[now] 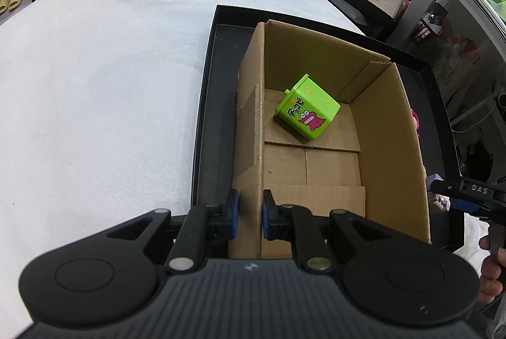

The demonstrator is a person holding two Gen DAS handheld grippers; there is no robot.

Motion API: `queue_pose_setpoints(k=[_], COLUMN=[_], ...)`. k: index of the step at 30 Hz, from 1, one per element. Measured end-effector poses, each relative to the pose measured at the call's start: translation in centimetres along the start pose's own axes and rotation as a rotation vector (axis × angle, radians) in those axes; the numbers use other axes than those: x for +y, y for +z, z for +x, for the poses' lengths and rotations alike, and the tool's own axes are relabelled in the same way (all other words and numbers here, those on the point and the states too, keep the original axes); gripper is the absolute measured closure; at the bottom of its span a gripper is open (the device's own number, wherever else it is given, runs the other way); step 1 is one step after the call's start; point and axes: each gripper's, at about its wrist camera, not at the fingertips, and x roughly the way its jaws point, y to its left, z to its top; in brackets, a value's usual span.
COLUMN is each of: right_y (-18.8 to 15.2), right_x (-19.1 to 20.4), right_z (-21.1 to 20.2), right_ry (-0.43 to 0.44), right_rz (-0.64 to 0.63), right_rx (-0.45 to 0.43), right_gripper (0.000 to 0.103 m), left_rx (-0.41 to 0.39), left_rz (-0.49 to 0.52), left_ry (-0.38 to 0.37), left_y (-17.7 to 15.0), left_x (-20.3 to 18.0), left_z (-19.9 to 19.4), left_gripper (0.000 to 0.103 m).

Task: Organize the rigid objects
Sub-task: 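Move the right tool to the bunny cube and close on it, then lift the bunny cube with the right tool and carry it over the box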

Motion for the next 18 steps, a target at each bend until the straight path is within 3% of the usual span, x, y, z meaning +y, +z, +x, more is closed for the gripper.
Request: queue_pose_setpoints(k=[1,5,9,18], right_y=[-0.1,-0.3,-0.6,-0.6], right_x=[0.1,0.2,0.5,0.1], right_z=[0.2,1.1,0.9,-0.6], right_ry=[-0.003,0.004,-0.018,0.019], right_rz=[-0.003,-0.006,-0.032,-0.046], right_rx=[0.004,0.020,0.010,-0.007], right_gripper=[0.034,0.055,0.059,0.060], left_rx=[0.000,-0.001,-0.002,-0.003], left_rz=[0.001,0.000,-0.003,-0.003], left_ry=[-0.001,-0.002,0.002,0.013], left_y=[0.0,0.0,0.0,-0.1], left_x=[0.0,0.1,0.0,-0.3], left_z=[0.0,0.0,0.0,0.0], left_gripper=[0.090,0.089,0.090,0.090])
